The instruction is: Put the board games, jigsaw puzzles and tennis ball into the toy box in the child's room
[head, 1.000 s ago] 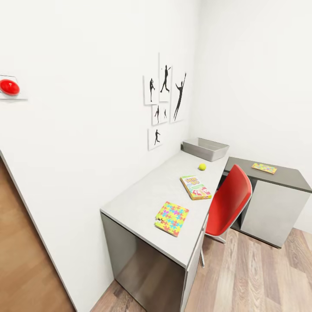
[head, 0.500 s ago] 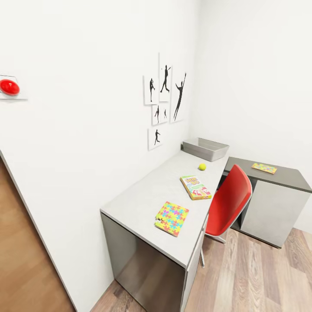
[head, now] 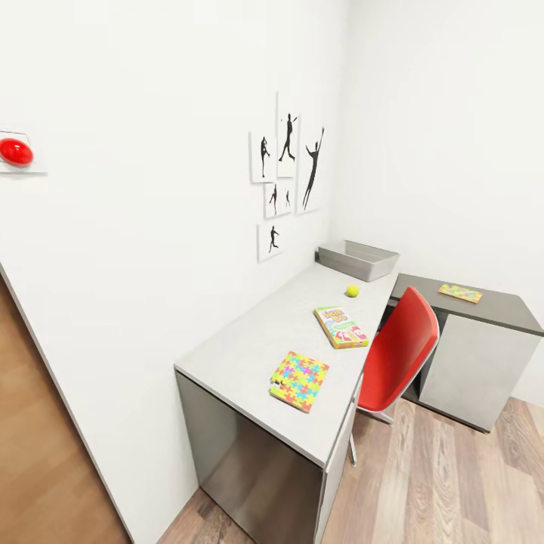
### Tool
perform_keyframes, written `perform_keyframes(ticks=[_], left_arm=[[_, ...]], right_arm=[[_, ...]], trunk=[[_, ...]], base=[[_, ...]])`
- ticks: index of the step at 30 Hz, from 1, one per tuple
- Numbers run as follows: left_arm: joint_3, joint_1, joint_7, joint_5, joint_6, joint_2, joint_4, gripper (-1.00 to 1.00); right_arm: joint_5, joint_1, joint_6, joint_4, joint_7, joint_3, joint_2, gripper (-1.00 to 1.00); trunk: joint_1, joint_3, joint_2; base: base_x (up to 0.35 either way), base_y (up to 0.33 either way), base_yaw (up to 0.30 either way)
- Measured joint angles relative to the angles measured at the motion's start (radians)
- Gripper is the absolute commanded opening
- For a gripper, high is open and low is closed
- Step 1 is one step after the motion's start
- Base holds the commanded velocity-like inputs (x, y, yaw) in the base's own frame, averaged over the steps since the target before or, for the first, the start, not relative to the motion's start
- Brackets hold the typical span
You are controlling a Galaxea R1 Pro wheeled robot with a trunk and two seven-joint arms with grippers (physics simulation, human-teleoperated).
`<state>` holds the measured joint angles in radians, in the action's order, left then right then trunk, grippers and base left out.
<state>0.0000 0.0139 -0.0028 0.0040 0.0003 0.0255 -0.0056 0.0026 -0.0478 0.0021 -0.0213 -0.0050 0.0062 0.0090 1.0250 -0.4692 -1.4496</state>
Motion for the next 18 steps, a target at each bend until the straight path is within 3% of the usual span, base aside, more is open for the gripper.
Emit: perform_keyframes(ticks=[7,18], left_arm=[[-0.001,0.000,-0.001,-0.004,0.001,0.000,0.000,1.00],[0.000,0.000,-0.001,-0.001,0.000,0.001,0.000,1.00]], right_arm=[[-0.001,-0.002,-0.001,-0.001,0.000,0.001,0.002,1.00],[0.000,-0.002,0.006,-0.002,0.003,-0.001,0.001,1.00]], trunk=[[0.000,0.000,0.000],[0.000,0.000,0.000]], base=[[0.000,0.000,-0.179],[0.000,0.000,-0.256]])
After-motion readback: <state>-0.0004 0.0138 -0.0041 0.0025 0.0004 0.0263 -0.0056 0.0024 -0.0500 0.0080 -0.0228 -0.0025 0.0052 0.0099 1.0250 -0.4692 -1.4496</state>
